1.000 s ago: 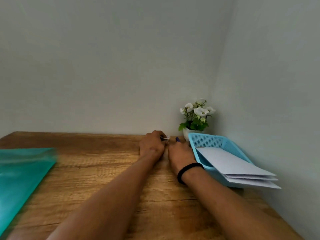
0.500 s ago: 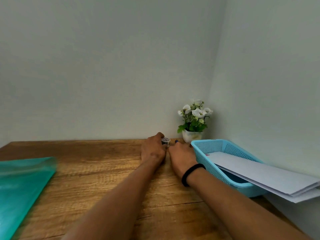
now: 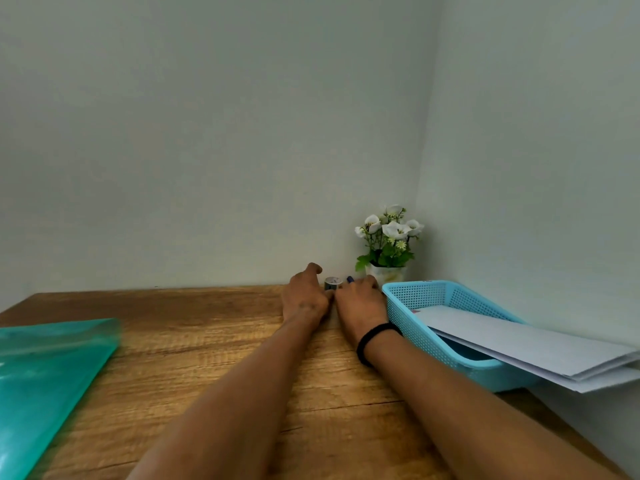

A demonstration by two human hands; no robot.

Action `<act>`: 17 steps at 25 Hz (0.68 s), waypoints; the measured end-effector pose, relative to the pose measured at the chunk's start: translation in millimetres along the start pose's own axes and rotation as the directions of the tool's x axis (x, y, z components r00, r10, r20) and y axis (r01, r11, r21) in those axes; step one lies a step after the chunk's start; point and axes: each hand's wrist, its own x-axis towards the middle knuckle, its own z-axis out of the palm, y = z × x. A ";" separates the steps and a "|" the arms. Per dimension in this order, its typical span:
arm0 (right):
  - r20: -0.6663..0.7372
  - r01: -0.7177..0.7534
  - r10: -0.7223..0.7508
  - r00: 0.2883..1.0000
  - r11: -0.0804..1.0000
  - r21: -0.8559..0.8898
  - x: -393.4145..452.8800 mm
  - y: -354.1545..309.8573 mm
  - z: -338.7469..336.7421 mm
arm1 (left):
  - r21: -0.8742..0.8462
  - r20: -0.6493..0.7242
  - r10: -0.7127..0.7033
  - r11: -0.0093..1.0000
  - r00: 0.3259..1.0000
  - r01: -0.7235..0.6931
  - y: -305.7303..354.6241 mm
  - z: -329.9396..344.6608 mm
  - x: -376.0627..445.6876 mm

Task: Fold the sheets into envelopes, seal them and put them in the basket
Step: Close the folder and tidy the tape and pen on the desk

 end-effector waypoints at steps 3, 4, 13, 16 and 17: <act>-0.061 0.047 -0.040 0.997 0.992 0.117 -16.1 7.9 -0.4 | -0.036 0.009 -0.028 0.999 1.000 0.029 1.6 -3.0 -7.7; -0.085 0.073 -0.063 0.994 0.990 0.122 -24.1 10.4 -1.0 | -0.003 0.019 -0.019 1.000 1.000 0.020 2.5 -3.3 -10.9; -0.128 0.088 -0.062 0.990 0.974 0.209 -85.0 15.0 -31.7 | 0.241 0.056 0.080 0.966 0.995 -0.091 4.7 -21.0 -63.4; -0.061 0.118 -0.110 0.992 0.982 0.151 -102.7 22.0 -45.9 | 0.209 0.101 0.080 0.973 0.992 -0.099 7.1 -28.1 -81.1; -0.062 0.122 -0.115 0.991 0.984 0.132 -106.2 23.9 -45.6 | 0.197 0.112 0.076 0.976 0.991 -0.097 8.0 -29.7 -86.5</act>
